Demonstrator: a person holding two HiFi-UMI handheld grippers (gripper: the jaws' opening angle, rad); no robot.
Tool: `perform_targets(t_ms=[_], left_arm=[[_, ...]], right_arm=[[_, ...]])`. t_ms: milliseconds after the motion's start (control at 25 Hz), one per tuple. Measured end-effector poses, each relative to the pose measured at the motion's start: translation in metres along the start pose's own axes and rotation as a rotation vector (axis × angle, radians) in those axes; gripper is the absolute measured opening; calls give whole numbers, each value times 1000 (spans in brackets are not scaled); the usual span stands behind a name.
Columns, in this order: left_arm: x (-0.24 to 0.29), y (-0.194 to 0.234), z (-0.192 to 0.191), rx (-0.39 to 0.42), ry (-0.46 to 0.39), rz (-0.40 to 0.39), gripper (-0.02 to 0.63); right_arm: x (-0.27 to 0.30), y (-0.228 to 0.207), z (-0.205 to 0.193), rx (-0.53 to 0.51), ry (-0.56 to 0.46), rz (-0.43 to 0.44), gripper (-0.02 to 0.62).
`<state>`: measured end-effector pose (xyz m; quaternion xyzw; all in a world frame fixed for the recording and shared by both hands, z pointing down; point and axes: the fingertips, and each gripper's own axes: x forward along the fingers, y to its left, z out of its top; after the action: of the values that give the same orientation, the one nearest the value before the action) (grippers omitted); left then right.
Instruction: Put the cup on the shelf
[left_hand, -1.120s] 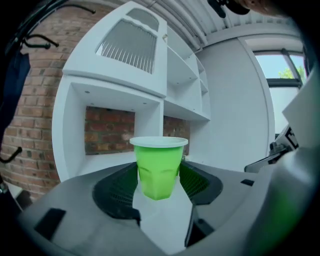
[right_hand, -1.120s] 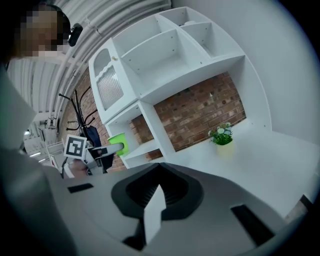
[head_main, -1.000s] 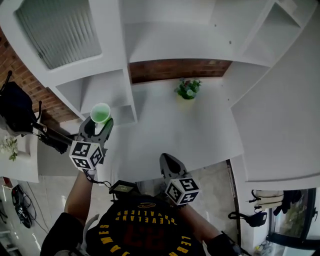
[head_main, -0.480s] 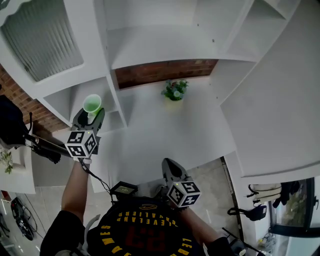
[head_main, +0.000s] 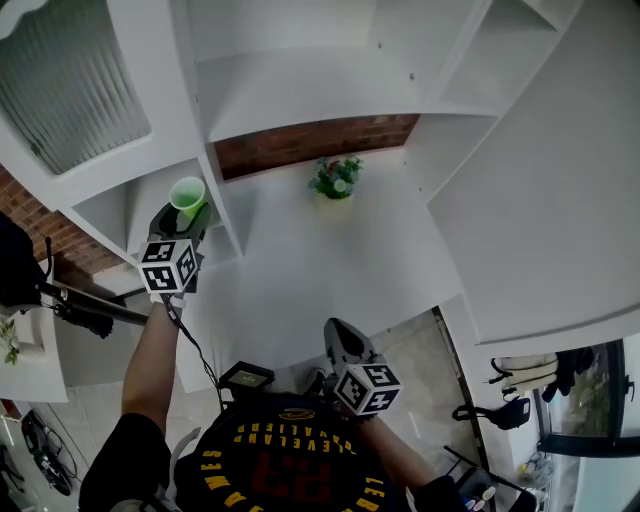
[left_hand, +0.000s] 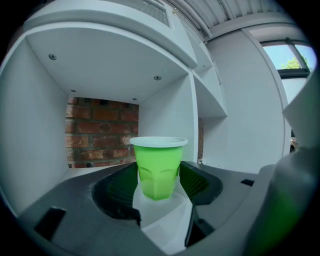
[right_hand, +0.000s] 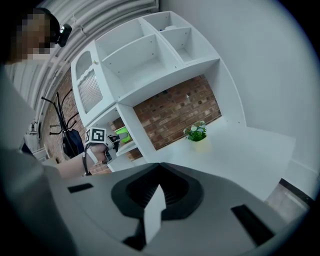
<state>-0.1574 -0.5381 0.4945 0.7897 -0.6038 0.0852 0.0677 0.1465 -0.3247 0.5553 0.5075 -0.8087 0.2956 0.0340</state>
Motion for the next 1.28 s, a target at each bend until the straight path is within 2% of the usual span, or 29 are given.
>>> perform_targets(t_ms=[320, 760, 920, 1120, 1280], left_arm=[[19, 10, -24, -23, 113, 51, 265], [30, 9, -37, 30, 222, 69, 265], [28, 14, -37, 30, 255, 109, 265], [28, 12, -37, 38, 262, 104, 266], [17, 12, -39, -32, 227, 94, 267]], right_arm=[[3, 2, 2, -5, 0, -3, 6], [7, 4, 5, -3, -3, 12, 6], [4, 5, 7, -6, -10, 17, 6], [2, 5, 10, -2, -19, 23, 6], [2, 6, 8, -3, -15, 29, 6]])
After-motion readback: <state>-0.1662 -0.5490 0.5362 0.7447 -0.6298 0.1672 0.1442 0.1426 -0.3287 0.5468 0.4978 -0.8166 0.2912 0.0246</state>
